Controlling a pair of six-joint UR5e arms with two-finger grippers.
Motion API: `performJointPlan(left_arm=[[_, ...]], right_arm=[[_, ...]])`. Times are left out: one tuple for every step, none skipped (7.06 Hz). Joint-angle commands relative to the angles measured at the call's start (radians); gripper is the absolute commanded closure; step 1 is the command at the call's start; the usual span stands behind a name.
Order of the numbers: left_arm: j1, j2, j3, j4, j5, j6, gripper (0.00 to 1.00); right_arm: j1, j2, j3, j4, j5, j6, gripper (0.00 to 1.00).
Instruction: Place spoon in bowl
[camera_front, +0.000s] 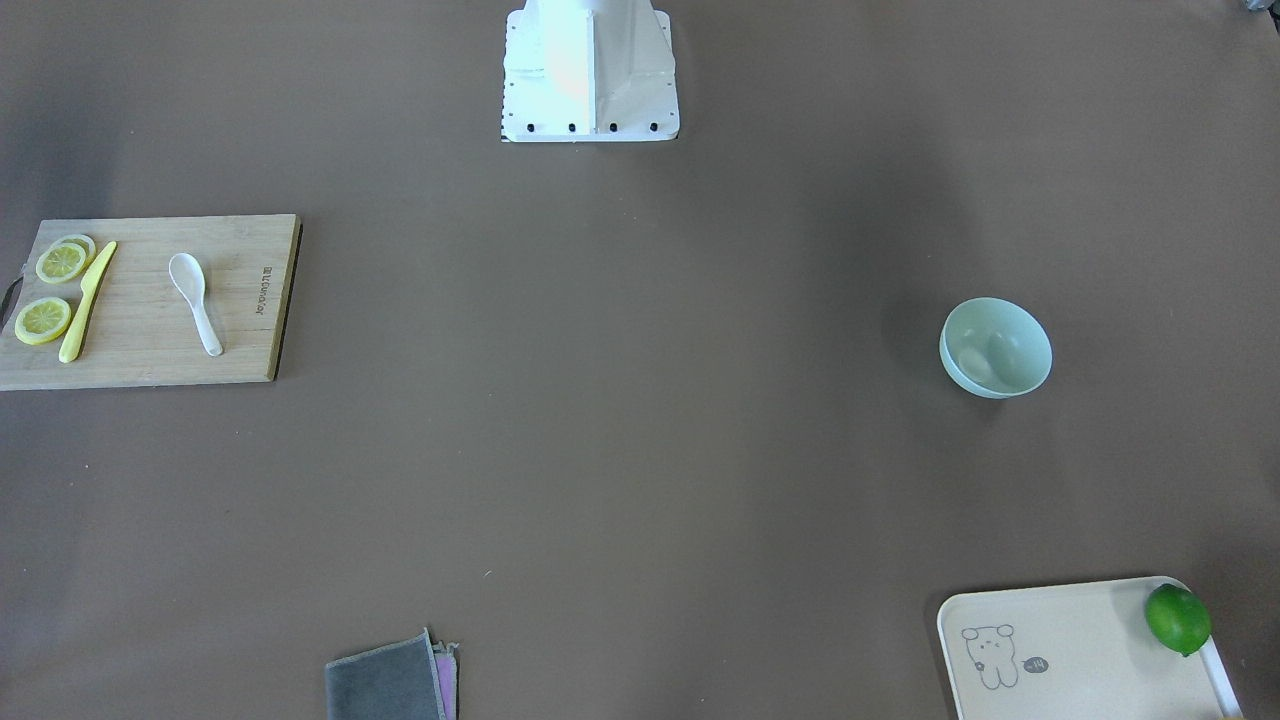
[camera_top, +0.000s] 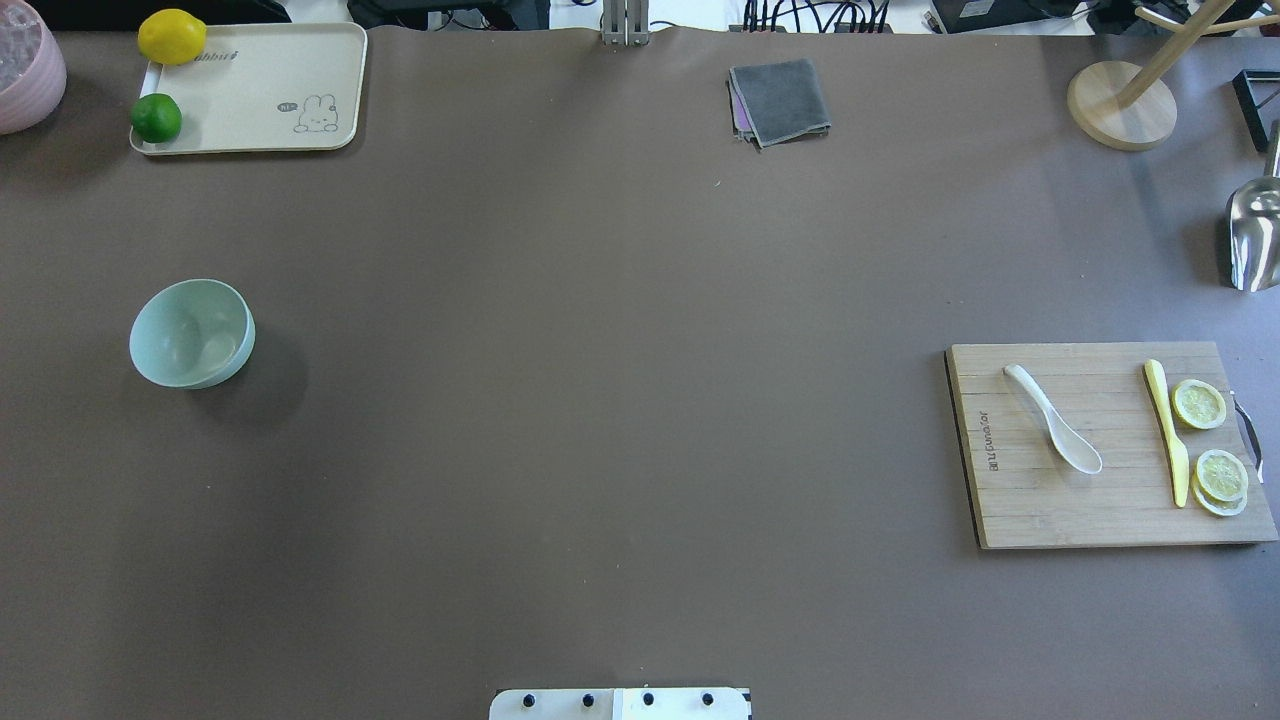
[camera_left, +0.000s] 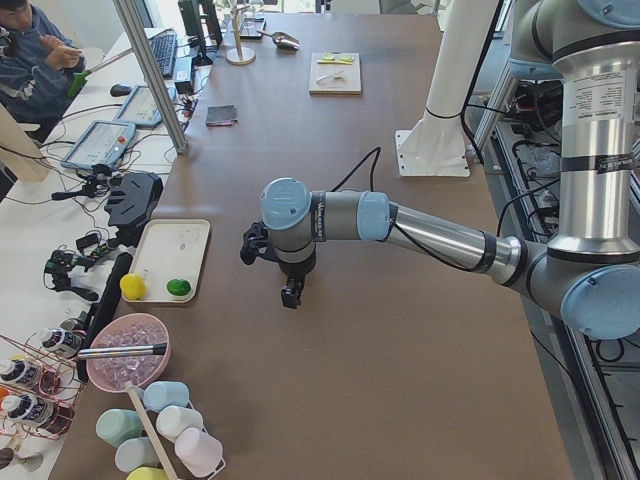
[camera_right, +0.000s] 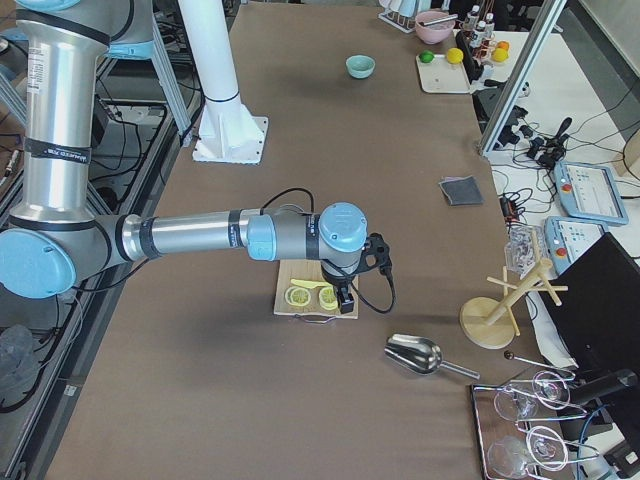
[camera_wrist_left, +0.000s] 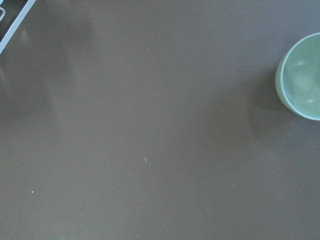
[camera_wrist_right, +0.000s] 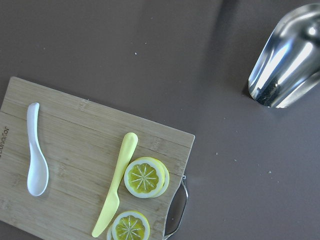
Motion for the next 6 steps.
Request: performJointPlan(left_arm=[[0.071,-0.007,0.072,-0.264,-0.017,-0.132,0.02],[0.139,-0.031,0.148,-0.379,0.004,-0.187,0.02],[0.186,-0.075,0.207,-0.454,0.018,-0.271,0.02],[0.246,-0.084,0.224,-0.501,0.051,-0.332,0.02],[0.306,-0.085,0.226,-0.599,0.135,-0.425,0.02],[0.378,-0.100,0.258,-0.667,0.167,-0.529,0.02]], right_arm=[[-0.017,0.001,0.019,0.000,0.046,0.001,0.00],[-0.029,0.007,0.026,0.000,0.047,0.002,0.00],[-0.045,0.013,0.025,0.000,0.045,0.004,0.00],[-0.077,0.025,0.026,0.000,0.047,0.037,0.00],[-0.114,0.050,0.026,0.000,0.045,0.109,0.00],[-0.163,0.073,0.023,0.000,0.042,0.142,0.00]])
